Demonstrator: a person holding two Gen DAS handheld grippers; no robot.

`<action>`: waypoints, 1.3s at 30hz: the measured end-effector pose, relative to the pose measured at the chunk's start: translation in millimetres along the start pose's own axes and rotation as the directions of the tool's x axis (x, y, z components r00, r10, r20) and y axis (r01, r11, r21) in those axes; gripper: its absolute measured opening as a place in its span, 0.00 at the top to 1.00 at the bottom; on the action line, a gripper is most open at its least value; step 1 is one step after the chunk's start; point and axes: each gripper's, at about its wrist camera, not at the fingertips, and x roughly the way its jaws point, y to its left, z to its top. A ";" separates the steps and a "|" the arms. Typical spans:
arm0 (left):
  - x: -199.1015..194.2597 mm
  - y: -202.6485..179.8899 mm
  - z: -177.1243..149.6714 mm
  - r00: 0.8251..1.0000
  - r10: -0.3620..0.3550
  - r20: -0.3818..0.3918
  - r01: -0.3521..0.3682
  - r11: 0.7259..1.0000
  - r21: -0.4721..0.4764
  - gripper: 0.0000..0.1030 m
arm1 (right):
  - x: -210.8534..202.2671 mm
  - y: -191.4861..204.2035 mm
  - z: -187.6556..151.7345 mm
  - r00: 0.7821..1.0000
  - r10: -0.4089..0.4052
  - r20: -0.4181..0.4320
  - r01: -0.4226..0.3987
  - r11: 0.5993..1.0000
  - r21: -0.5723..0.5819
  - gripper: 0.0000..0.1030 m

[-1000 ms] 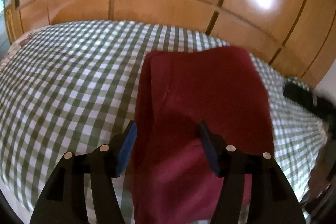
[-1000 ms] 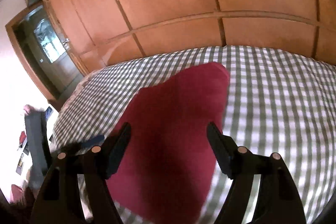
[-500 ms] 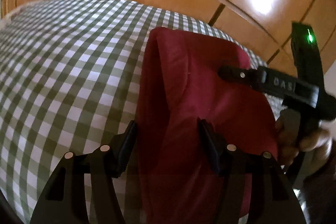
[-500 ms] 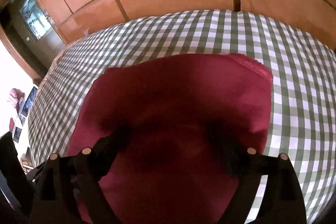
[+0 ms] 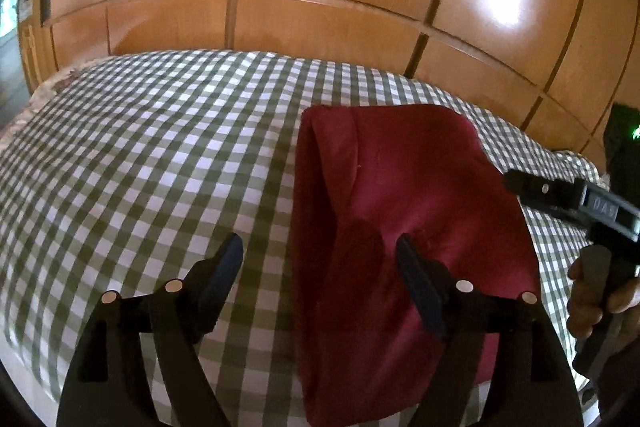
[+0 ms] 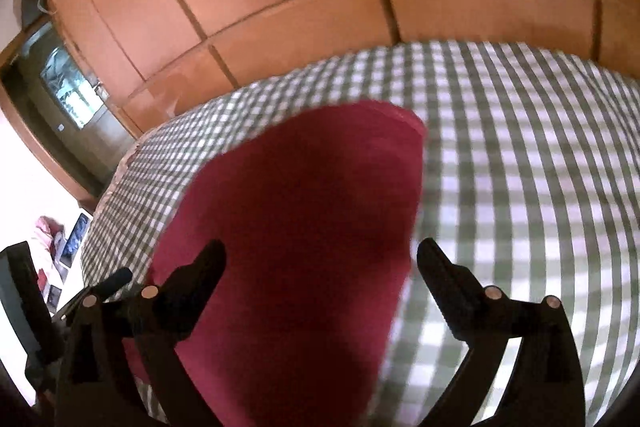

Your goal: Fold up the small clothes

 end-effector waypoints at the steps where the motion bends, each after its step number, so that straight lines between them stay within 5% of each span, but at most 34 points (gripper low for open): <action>1: 1.2 0.1 -0.6 1.000 0.004 -0.007 -0.004 1.000 0.002 0.25 | 2.2 -5.6 -2.8 1.000 0.016 -0.013 -0.015 1.000 0.020 0.06; 14: 16.5 11.2 -10.7 0.996 -0.053 -0.065 0.050 0.998 -0.048 0.25 | 38.7 -14.5 -28.2 0.970 0.216 -0.114 -0.200 0.970 0.139 0.09; 17: 21.9 19.1 -14.5 0.992 -0.100 -0.077 0.092 0.991 -0.098 0.25 | 40.8 -11.9 -28.8 0.962 0.246 -0.118 -0.226 0.962 0.155 0.19; 22: 38.5 48.2 -23.1 0.951 -0.292 -0.101 0.254 0.926 -0.278 0.26 | 41.4 -2.4 -28.8 0.964 0.240 -0.118 -0.222 0.964 0.143 0.37; 27: 31.7 44.7 -27.3 0.910 -0.406 -0.083 0.368 0.884 -0.289 0.66 | 24.6 25.6 -25.1 0.977 0.197 -0.077 -0.192 0.979 0.071 0.54; 33: 10.5 17.7 -23.0 0.898 -0.433 -0.074 0.409 0.885 -0.222 0.72 | -19.3 38.0 -30.6 0.981 0.193 0.002 -0.193 0.981 -0.002 0.58; 39: 6.8 -43.7 -6.9 0.846 -0.522 -0.107 0.506 0.850 -0.145 0.72 | -80.9 -0.2 -36.2 0.983 0.137 0.123 -0.142 0.990 0.027 0.58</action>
